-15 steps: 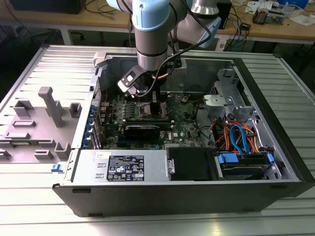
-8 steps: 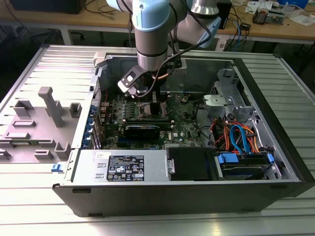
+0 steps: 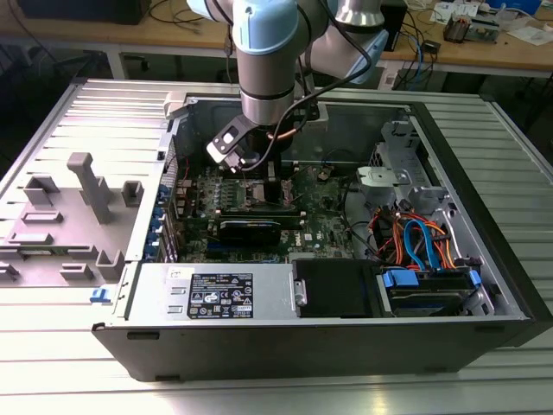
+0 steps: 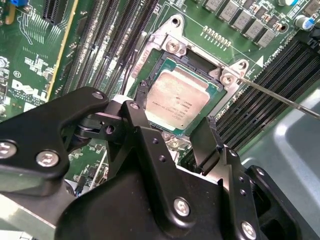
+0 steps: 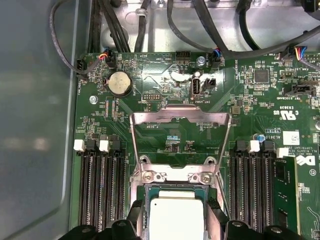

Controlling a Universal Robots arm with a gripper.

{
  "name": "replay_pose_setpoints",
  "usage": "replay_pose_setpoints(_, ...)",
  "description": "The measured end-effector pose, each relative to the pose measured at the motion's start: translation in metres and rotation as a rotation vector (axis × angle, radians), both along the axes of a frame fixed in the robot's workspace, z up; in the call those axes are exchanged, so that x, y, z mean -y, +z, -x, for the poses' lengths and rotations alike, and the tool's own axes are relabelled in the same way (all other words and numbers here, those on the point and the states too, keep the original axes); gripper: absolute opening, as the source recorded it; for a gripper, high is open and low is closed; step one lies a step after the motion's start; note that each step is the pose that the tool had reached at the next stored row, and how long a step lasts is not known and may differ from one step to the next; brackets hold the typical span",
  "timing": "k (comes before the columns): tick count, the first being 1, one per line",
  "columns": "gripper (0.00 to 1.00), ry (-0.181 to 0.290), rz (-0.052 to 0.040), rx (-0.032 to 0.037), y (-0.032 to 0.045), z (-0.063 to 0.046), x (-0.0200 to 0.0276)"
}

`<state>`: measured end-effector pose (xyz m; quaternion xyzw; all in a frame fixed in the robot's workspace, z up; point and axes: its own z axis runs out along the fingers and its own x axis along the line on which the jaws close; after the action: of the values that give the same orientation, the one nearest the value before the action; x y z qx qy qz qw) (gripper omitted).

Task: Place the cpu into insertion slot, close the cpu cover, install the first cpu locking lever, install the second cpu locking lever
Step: 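Place the cpu into insertion slot, then close the cpu cover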

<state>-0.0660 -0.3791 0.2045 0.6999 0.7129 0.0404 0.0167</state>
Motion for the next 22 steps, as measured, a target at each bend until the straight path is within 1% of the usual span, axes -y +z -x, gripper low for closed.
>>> replay_pose_setpoints(3,0.62,0.000,-0.0001,-0.0014,0.0036,0.000,0.0000)
replay_pose_setpoints(5,0.60,0.000,0.0005,-0.0054,0.0078,-0.001,0.0000)
replay_pose_setpoints(6,0.53,-0.001,0.0006,-0.0085,0.0092,-0.001,0.0000)
replay_pose_setpoints(7,0.47,-0.001,0.0006,-0.0167,0.0121,-0.002,0.0000)
replay_pose_setpoints(8,0.41,-0.001,0.0003,-0.0221,0.0124,-0.003,0.0000)
replay_pose_setpoints(13,0.11,-0.001,0.0007,-0.0232,0.0126,-0.003,0.0000)
replay_pose_setpoints(16,0.11,-0.001,0.0006,-0.0231,0.0125,0.001,0.0000)
replay_pose_setpoints(22,0.11,-0.001,0.0006,-0.0231,0.0125,0.003,0.0000)
